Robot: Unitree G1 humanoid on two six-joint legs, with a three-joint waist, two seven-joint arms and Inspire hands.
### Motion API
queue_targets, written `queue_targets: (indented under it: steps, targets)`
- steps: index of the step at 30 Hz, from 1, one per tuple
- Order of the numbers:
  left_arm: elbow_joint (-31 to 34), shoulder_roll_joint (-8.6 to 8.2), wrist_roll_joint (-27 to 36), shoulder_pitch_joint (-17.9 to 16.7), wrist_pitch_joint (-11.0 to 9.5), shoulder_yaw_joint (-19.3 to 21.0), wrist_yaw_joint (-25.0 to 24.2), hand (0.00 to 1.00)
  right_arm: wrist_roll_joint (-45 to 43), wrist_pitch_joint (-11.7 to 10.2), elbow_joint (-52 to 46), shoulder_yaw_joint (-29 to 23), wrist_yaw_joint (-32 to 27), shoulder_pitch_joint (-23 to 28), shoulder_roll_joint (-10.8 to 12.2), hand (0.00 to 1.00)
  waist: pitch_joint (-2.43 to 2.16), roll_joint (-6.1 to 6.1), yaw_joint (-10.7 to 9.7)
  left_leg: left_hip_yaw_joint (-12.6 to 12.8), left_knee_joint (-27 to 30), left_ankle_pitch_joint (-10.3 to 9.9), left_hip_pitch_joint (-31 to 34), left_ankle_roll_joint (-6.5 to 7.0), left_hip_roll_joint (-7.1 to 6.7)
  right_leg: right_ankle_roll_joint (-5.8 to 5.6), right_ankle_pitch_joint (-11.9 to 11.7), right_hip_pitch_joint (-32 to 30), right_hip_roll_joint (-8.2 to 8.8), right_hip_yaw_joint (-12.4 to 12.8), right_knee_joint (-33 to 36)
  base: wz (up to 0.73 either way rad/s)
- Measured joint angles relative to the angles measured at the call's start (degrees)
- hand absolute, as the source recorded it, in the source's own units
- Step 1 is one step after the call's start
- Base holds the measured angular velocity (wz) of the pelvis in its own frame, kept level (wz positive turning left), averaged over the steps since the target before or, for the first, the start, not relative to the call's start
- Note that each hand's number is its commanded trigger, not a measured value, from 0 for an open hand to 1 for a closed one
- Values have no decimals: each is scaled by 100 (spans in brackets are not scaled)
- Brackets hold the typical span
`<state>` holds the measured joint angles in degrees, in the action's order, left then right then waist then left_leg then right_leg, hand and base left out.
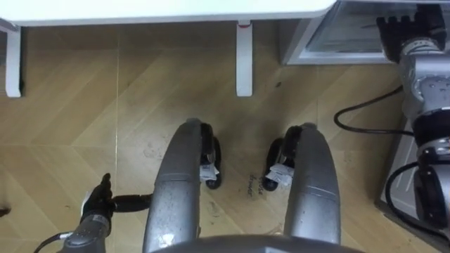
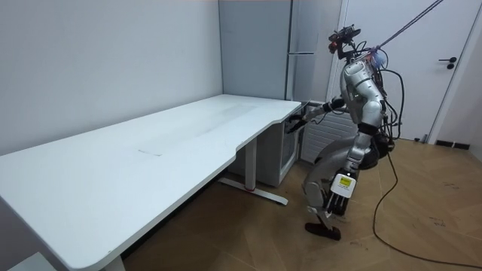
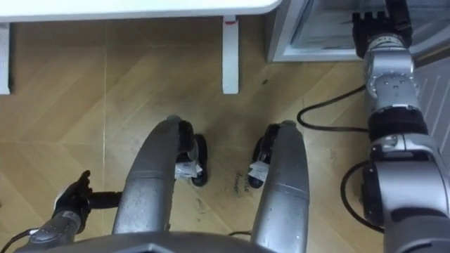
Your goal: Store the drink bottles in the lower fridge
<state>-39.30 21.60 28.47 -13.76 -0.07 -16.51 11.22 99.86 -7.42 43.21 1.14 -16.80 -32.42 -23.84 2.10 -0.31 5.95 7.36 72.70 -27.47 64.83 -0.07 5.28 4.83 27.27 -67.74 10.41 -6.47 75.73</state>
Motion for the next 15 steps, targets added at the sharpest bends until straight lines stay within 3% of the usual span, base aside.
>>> queue_targets:
  steps: [6, 9, 15]
  targets:
    - [-17, 8, -121, -3, -8, 29, -180, 0, -10, 0, -7, 43, -104, 2, 63, 0, 2, 15, 7, -97, -354, 117, -259, -50, 34, 100, -125, 333, -83, -146, -406, -1]
    - [-155, -43, -144, 4, -29, 52, -304, 0, -9, -4, 86, 31, -59, 6, 80, 0, 24, 132, 70, -134, -420, 118, -374, -53, 107, 94, -188, 503, -171, -207, -582, -11]
    - [-463, -20, -112, 3, -21, 49, -448, 0, -22, 55, 1214, -28, 1051, 14, 44, 0, 37, 259, 179, -139, -942, 272, -751, -8, 50, 11, -306, 939, -162, -310, -1109, 6]
